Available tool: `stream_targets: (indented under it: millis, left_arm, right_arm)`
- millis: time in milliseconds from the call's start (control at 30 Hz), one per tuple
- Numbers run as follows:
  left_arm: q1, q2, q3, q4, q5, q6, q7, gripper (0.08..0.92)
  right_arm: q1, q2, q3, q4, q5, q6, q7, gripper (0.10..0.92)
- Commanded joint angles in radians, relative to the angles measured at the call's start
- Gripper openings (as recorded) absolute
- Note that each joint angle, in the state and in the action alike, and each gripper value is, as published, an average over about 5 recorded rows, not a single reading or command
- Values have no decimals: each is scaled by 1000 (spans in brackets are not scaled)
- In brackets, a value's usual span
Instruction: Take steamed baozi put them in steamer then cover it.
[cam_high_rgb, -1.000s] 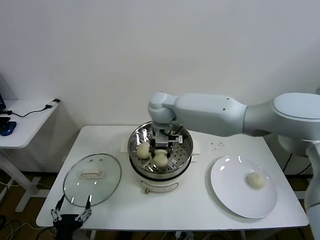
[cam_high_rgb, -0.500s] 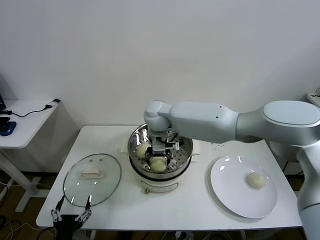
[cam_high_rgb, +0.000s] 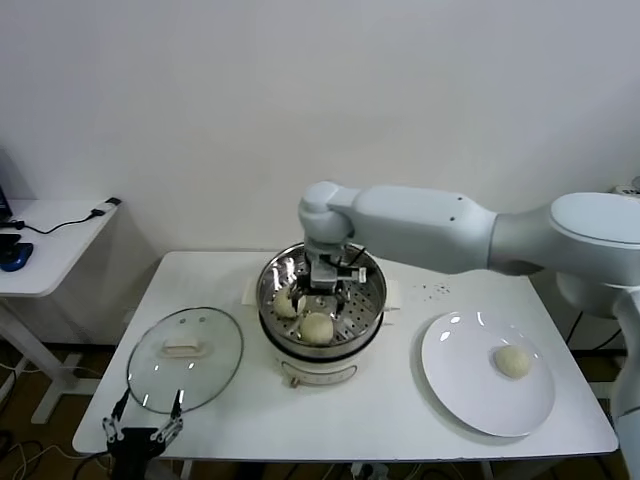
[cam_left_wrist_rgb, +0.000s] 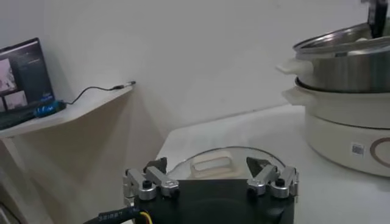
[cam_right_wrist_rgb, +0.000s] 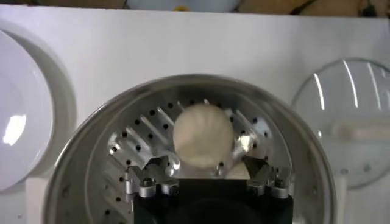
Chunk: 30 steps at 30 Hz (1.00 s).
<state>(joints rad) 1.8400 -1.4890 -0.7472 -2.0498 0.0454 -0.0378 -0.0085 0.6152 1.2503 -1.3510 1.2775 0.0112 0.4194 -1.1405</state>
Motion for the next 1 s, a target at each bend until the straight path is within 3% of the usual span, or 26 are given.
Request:
stream_targets:
  millis: [33,200,333,667,1000]
  left_arm:
    - [-1,7,2,-1,0,-3,0,823]
    - [-8,7,4,-7,-3,-2,0,823]
    - [-12,3,6,-14,-6,-2,-1,823]
    - [-11,2,8,-26,-7,3,0,823]
    - [-7,-1,7,-17,2,8,-1,823]
  right_arm:
    - [245,-257,-202,20,420,-467,177,823]
    - [238,-421,-206,35,552,-691,170,823]
    - [186,-575,-193,63,549,-755,166,823]
    - [-232,-844,90,58,241,-729,41,823]
    - [-651,-861,440,-5,48,-694,34,823]
